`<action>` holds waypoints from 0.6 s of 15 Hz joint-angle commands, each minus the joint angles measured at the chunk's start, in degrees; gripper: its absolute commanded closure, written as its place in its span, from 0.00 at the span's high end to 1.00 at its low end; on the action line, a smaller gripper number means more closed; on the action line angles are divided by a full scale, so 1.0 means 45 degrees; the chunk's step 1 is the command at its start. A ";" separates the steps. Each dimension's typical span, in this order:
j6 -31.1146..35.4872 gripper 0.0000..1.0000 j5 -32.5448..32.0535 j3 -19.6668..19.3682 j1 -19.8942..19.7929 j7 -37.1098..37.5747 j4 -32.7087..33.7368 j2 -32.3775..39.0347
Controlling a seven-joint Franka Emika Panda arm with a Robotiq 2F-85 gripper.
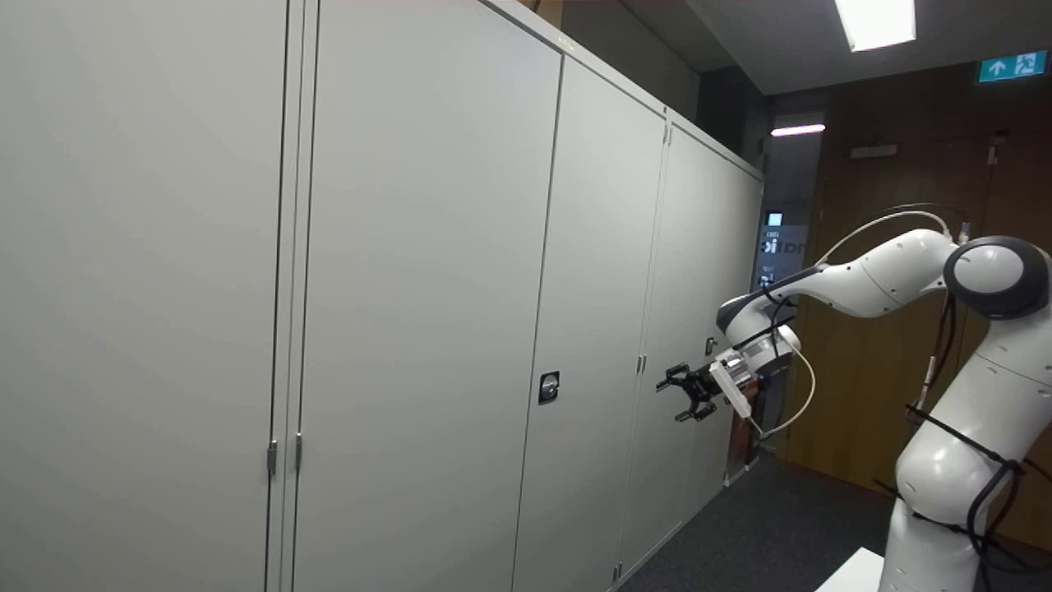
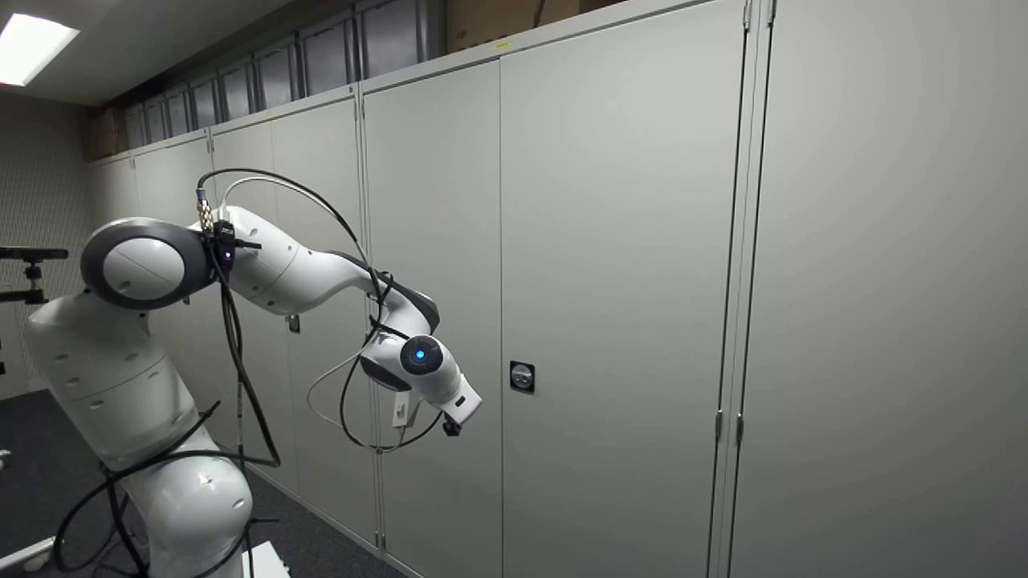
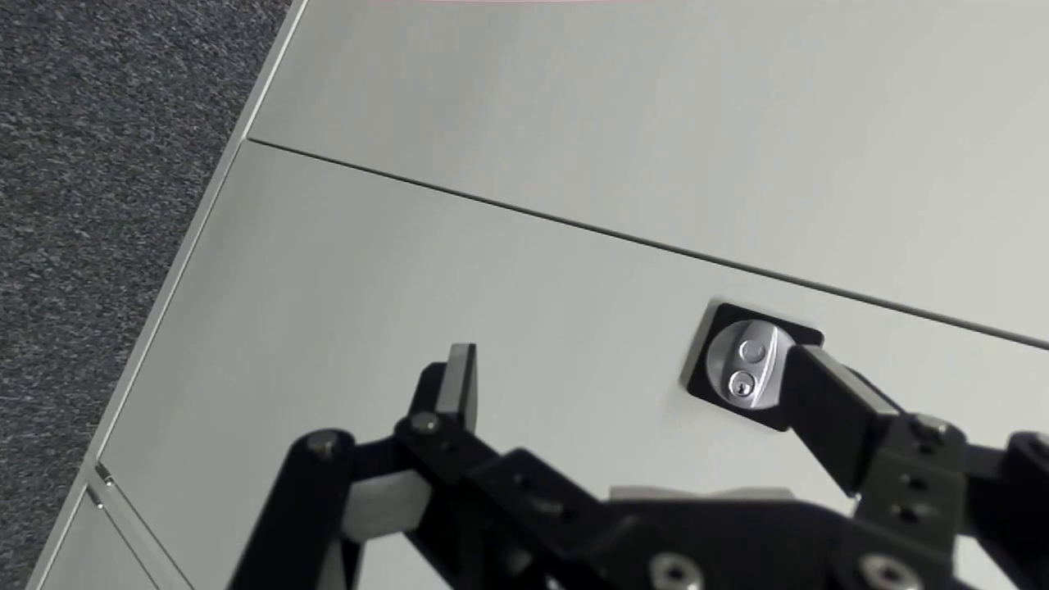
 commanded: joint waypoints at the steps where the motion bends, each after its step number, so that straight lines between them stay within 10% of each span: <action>1: 0.0241 1.00 0.2096 -0.0117 0.0296 -0.2111 0.0470 0.0612; 9: -0.0074 1.00 0.5820 -0.0017 0.0148 -0.4903 0.1342 0.2026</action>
